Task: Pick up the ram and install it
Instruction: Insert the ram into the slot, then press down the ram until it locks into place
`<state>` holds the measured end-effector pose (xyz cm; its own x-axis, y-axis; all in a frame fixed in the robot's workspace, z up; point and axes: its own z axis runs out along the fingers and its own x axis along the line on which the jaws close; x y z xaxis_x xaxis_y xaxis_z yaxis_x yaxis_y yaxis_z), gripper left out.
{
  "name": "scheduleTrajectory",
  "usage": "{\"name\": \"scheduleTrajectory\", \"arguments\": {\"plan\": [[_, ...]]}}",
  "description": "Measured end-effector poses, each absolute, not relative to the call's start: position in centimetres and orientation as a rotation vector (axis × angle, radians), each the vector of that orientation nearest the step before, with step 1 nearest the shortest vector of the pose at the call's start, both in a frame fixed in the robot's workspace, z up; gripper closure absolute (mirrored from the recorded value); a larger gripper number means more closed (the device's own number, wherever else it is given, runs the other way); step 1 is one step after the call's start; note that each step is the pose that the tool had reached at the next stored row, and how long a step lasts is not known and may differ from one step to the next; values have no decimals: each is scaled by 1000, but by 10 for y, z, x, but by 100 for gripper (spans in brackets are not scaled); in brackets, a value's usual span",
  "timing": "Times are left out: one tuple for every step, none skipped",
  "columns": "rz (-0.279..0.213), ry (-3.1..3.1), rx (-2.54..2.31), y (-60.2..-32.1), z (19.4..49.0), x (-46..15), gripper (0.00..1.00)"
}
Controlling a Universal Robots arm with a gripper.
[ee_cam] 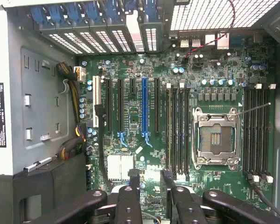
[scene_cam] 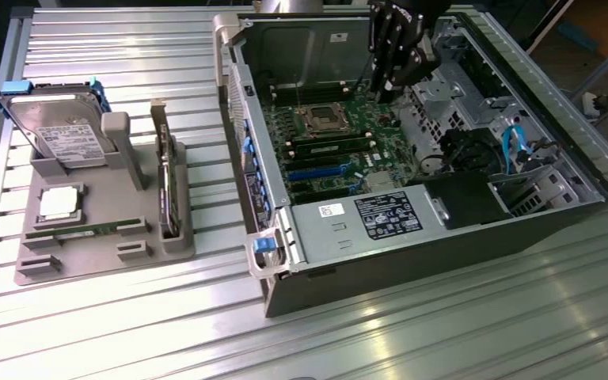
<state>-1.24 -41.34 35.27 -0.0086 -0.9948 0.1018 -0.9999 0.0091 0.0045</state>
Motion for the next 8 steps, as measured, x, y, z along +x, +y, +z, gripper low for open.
{"name": "scheduleTrajectory", "arguments": {"plan": [[105,-2176,2157,-413,353,-12,68],[105,-2176,2157,-413,353,-12,68],[105,-2176,2157,-413,353,-12,68],[105,-2176,2157,-413,353,-12,68],[105,-2176,2157,-413,353,-12,68],[105,-2176,2157,-413,353,-12,68],[105,-2176,2157,-413,353,-12,68],[105,-2176,2157,-413,353,-12,68]]}}
